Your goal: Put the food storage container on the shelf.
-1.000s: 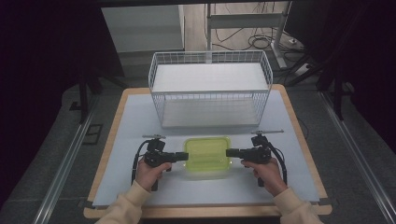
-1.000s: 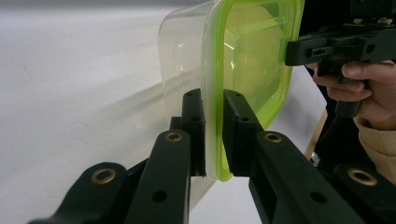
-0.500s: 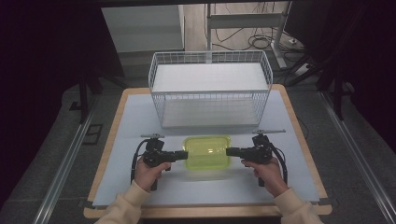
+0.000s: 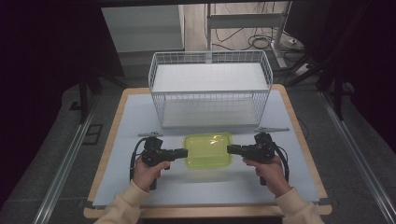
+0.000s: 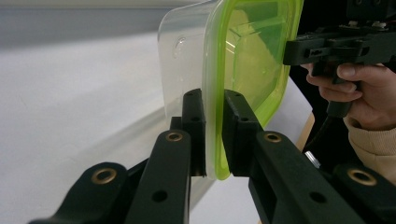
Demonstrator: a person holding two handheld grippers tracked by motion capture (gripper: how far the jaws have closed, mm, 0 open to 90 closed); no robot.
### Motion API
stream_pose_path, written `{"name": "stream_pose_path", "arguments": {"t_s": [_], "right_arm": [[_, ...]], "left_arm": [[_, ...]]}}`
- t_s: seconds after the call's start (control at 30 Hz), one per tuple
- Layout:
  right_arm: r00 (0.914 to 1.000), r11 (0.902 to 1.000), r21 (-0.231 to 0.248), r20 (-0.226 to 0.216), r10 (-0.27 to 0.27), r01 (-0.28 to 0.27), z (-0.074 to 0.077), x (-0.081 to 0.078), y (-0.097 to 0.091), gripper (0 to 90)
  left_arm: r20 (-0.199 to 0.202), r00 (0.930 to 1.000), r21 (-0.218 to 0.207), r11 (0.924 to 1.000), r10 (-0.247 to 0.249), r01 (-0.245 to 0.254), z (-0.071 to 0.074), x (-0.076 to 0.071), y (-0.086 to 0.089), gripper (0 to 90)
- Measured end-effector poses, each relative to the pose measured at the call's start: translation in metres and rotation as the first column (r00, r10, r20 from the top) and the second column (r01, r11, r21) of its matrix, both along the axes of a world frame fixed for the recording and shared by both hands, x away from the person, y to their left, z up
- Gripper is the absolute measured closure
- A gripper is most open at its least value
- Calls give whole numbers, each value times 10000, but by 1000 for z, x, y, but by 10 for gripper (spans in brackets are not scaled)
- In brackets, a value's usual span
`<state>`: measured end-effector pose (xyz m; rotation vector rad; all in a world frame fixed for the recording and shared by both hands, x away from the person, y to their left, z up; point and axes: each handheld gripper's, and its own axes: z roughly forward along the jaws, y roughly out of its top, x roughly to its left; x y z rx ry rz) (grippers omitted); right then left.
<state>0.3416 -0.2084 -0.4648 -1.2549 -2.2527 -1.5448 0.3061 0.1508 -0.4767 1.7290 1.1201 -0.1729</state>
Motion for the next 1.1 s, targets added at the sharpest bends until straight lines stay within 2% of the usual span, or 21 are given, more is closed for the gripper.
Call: {"name": "stream_pose_path", "arguments": {"t_s": [0.03, 0.17, 0.83, 1.1], "right_arm": [[9999, 10000, 8, 139, 1, -1, 4, -1, 0, 808], [9994, 10000, 24, 353, 17, -17, 8, -3, 0, 808], [9971, 9999, 55, 758, -95, 91, 18, -5, 1, 808], [9957, 9998, 93, 916, -160, 152, 25, -4, 2, 808]], "left_arm": [[145, 9999, 28, 10000, 15, -15, 3, -1, 0, 807], [246, 9997, 22, 10000, 16, -17, 7, -3, 0, 807], [560, 9984, 34, 10000, 76, -78, 18, -3, 0, 808], [725, 9974, 91, 10000, 12, -19, 25, 2, 1, 808]]}}
